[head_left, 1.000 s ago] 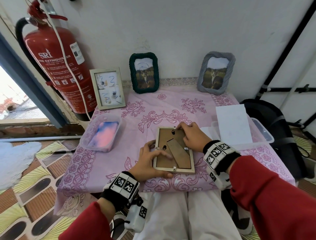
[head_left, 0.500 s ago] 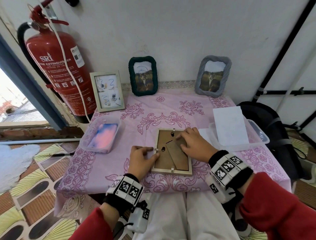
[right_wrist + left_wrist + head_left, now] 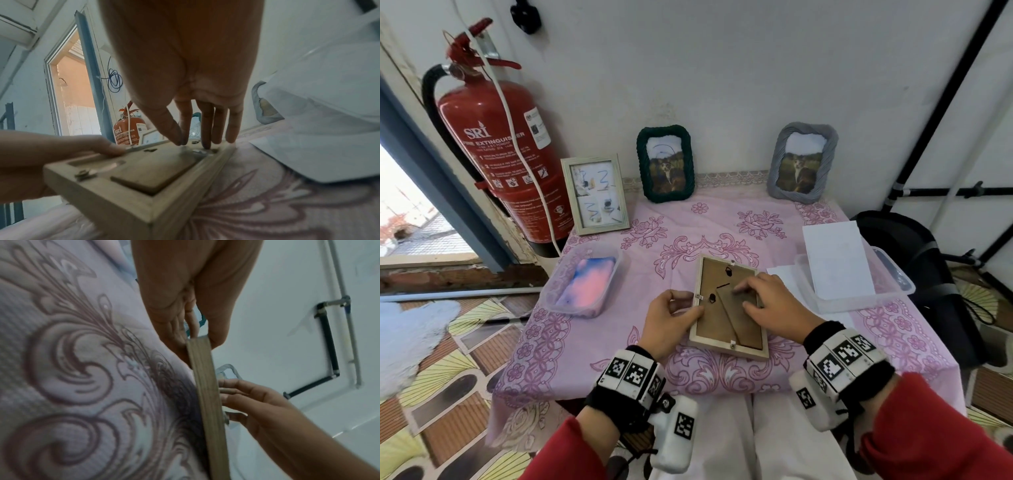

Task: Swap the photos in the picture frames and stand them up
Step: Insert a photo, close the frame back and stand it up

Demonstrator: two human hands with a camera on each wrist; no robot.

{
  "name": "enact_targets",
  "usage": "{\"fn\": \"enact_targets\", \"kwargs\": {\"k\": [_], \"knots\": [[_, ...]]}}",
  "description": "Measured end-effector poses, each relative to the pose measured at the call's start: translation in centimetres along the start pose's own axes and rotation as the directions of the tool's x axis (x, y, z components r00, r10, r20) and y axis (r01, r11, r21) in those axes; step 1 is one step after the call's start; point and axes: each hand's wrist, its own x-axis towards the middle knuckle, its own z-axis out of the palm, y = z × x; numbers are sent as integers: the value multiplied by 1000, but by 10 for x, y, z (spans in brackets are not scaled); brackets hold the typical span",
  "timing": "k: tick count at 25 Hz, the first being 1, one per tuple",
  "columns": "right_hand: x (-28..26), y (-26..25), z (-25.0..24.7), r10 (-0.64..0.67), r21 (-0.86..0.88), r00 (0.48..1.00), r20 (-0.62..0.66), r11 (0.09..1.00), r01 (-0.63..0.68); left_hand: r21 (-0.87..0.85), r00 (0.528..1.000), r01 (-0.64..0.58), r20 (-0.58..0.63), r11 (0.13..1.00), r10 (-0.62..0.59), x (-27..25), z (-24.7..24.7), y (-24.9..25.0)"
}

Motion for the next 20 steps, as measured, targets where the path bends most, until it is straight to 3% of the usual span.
{"fn": "enact_targets", "kwargs": {"k": [3, 5, 9, 13, 15, 20], "knots": [[0, -8, -4, 0, 79, 995, -103, 997, 8, -284, 995, 12, 100, 959, 17, -6, 7, 12], [1, -16, -12, 16, 185, 983, -182, 983, 18, -316, 992, -21, 115, 949, 60, -11, 14, 22], [2, -35, -39, 66, 349, 960, -272, 936, 34, -218, 953, -209, 172, 953, 248, -23, 29, 45], [-3, -54, -70, 125, 614, 920, -371, 776, 143, -95, 876, -431, 194, 897, 441, -31, 39, 64], [-5, -61, -79, 151, 694, 909, -388, 697, 181, -49, 858, -479, 185, 876, 480, -34, 44, 67], [-6, -66, -84, 161, 710, 888, -430, 668, 223, 27, 818, -567, 141, 823, 558, -36, 53, 66]]}}
